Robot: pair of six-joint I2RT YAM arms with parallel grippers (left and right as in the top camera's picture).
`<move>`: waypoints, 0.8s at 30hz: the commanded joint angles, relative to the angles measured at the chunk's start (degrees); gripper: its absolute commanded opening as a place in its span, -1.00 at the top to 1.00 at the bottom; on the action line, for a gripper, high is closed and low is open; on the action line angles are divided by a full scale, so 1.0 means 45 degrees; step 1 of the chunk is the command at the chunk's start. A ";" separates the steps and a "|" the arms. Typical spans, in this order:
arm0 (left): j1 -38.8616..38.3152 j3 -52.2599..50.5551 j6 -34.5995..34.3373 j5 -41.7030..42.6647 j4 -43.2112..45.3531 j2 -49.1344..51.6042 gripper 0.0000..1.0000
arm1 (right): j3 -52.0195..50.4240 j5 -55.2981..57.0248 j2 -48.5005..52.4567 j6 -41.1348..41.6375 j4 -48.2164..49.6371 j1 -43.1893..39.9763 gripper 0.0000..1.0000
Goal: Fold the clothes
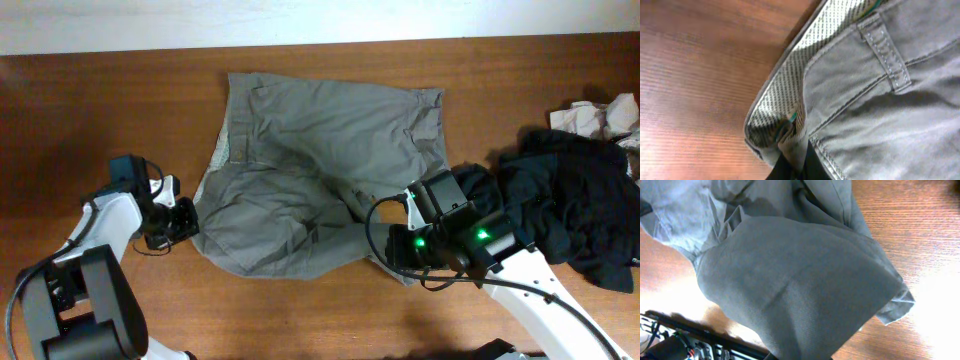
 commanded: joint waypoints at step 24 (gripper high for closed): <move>-0.0019 0.2035 -0.0097 -0.2812 -0.3643 -0.6902 0.99 | 0.0219 0.0617 0.0024 0.0015 -0.2016 -0.0087 0.82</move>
